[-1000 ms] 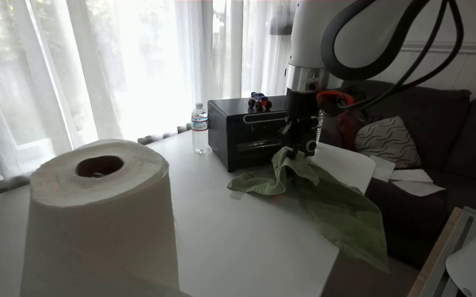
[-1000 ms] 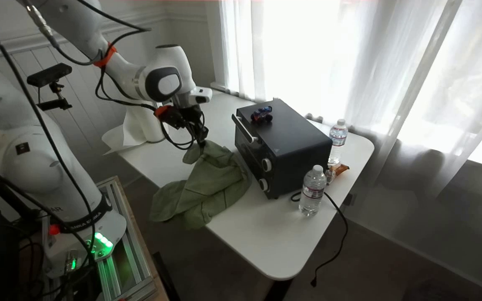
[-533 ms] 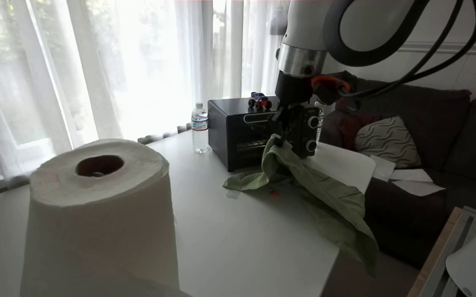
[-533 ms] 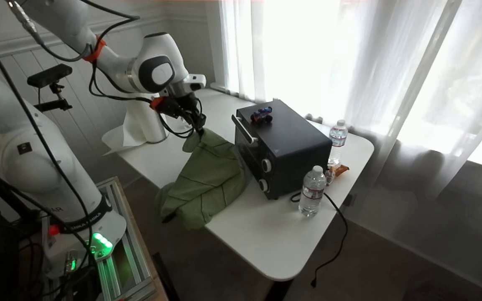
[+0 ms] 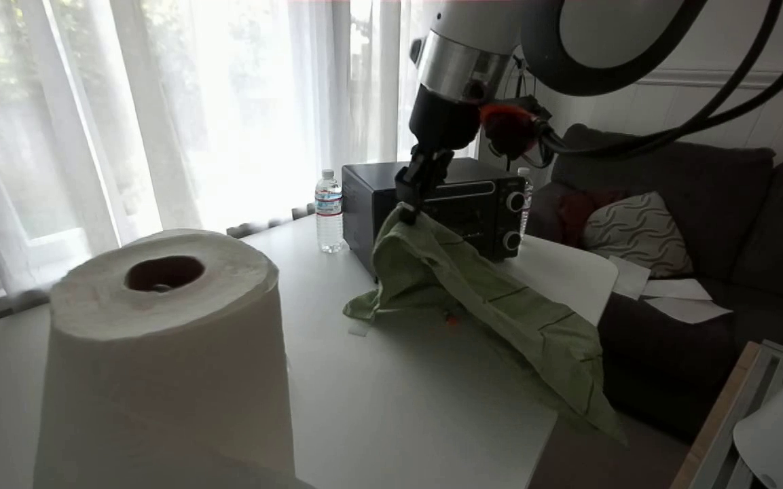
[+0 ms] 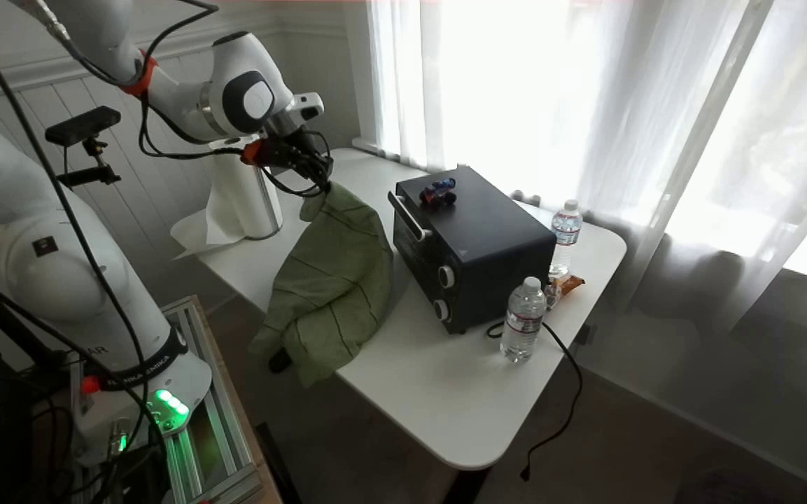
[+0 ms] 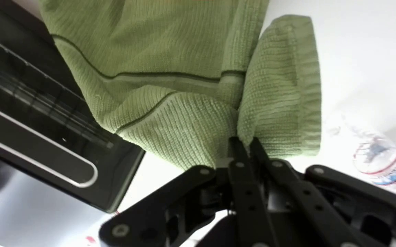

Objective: Use the green towel to push the sweet

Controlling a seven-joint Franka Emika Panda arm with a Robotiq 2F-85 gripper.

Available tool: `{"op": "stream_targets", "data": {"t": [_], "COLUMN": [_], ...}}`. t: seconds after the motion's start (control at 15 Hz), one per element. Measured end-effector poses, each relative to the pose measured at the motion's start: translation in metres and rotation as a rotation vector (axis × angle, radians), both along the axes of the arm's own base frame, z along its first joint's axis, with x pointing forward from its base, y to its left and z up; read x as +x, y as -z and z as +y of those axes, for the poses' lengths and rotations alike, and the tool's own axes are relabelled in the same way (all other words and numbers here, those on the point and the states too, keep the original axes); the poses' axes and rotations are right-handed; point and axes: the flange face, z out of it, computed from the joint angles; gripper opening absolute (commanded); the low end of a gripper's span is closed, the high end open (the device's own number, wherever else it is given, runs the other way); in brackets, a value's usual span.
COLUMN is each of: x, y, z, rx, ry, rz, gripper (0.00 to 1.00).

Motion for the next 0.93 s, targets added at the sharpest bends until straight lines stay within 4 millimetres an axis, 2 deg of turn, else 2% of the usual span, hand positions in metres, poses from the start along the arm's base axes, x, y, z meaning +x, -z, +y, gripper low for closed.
{"op": "stream_targets", "data": {"t": [0.2,0.33,0.67,0.93], "x": [-0.005,-0.007,-0.001,0.003], "y": [-0.020,-0.027,-0.023,-0.017], "z": [0.046,0.067,0.092,0.106], "rx": [0.022,0.021,0.002,0.079], "ry": [-0.120,-0.203,-0.368,-0.448], "rz": [-0.071,-0.128,-0.234,-0.284], "gripper": [0.02,0.02,0.02,0.02]}}
